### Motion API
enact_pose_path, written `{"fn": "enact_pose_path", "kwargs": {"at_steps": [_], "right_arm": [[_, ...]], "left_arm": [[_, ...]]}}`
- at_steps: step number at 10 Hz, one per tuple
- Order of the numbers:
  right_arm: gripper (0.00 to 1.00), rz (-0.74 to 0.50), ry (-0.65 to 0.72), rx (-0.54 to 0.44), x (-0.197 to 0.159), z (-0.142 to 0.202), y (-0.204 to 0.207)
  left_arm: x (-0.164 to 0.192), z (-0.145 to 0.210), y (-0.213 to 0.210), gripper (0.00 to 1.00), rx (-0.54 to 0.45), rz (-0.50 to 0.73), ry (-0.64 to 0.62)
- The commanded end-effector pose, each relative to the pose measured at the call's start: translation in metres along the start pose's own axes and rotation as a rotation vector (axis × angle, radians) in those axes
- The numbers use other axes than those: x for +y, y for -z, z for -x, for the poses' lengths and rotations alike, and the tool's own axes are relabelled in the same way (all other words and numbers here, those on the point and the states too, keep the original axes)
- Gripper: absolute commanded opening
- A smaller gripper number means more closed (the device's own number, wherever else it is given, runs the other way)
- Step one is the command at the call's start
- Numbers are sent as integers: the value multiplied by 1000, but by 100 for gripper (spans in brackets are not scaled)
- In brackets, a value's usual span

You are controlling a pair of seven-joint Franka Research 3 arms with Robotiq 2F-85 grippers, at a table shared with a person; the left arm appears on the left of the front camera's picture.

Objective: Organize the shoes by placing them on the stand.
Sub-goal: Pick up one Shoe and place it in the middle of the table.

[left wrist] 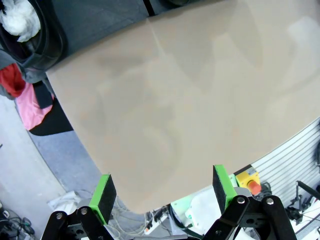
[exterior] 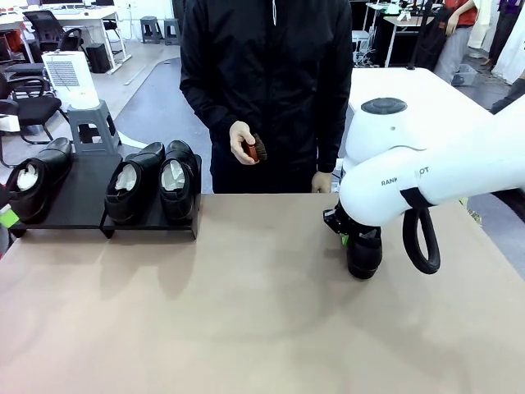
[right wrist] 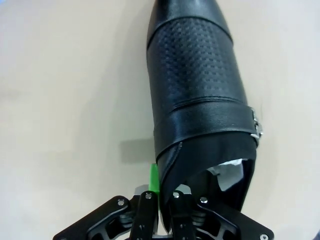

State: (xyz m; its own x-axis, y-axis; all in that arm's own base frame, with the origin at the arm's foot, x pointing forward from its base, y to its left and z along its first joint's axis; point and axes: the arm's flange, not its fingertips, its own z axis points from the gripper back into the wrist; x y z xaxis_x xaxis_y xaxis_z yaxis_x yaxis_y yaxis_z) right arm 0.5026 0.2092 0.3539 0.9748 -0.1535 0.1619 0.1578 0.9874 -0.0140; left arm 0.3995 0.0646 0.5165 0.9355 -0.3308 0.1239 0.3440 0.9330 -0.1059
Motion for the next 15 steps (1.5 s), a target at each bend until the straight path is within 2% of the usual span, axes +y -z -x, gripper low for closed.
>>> {"fn": "enact_pose_path", "kwargs": {"at_steps": [1, 3, 4, 5, 7, 8, 10, 12, 15], "right_arm": [[0, -76, 75, -15, 18, 49, -68], [0, -151, -10, -37, 49, 111, -101], [0, -157, -101, 5, 62, 136, -107], [0, -112, 4, -17, 43, 81, -89], [0, -112, 4, -17, 43, 81, -89], [0, -122, -28, -8, 55, 116, -100], [0, -3, -87, -90, 126, 143, -77], [0, 25, -173, -147, 185, 174, -51], [0, -11, -207, -134, 222, 186, -17]], "left_arm": [[0, 4, 2, 100, -6, 10, -3], [0, 4, 2, 100, -6, 10, -3], [0, 4, 2, 100, -6, 10, -3], [0, 4, 2, 100, -6, 10, -3], [0, 4, 2, 100, -6, 10, -3], [0, 4, 2, 100, -6, 10, -3], [0, 4, 2, 100, -6, 10, -3], [0, 4, 2, 100, -6, 10, -3], [0, 4, 2, 100, -6, 10, -3]]}}
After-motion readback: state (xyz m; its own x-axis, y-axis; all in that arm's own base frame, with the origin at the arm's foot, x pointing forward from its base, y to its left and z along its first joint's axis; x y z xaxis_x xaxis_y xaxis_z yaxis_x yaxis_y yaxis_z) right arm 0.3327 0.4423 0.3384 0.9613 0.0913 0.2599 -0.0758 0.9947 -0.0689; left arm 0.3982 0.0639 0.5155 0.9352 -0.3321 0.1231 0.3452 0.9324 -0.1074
